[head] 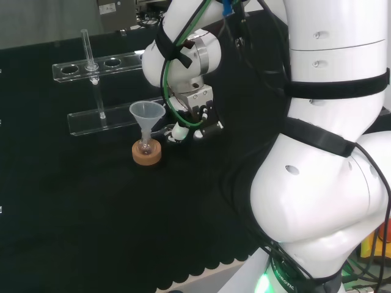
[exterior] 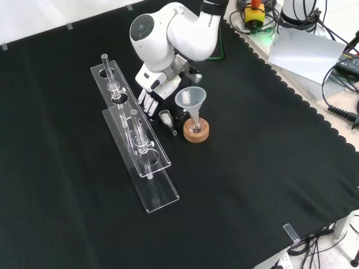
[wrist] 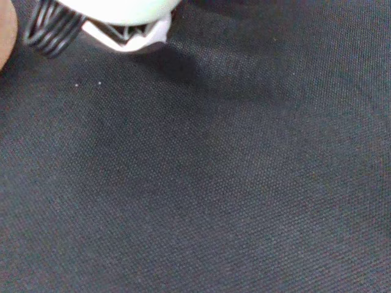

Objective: Pick up the weighing funnel.

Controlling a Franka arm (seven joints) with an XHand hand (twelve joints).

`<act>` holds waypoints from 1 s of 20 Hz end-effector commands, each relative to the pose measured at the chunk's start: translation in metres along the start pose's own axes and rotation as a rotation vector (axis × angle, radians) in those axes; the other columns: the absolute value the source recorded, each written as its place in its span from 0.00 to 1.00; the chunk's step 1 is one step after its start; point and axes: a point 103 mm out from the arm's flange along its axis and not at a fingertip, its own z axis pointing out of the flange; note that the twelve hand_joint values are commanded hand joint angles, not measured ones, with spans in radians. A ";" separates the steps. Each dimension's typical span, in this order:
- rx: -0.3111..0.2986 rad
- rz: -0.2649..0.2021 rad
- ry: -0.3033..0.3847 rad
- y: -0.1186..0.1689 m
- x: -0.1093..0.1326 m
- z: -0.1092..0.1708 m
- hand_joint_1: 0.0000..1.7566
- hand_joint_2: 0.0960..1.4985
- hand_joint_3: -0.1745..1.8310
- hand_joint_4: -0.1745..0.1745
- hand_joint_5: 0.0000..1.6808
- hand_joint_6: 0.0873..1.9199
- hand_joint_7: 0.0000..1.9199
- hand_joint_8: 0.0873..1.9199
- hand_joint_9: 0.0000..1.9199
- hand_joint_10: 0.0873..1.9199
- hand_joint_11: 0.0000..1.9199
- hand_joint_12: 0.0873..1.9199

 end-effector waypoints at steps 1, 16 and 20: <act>0.001 0.004 -0.014 0.000 0.003 0.000 0.52 0.37 0.45 0.36 0.34 0.34 0.25 0.33 0.36 0.25 0.23 0.67; 0.015 0.011 -0.013 0.001 -0.003 0.003 0.51 0.38 0.44 0.39 0.41 0.39 0.25 0.33 0.37 0.26 0.23 0.67; 0.015 0.009 -0.017 0.002 -0.002 0.003 0.51 0.39 0.44 0.39 0.41 0.39 0.25 0.33 0.37 0.26 0.23 0.67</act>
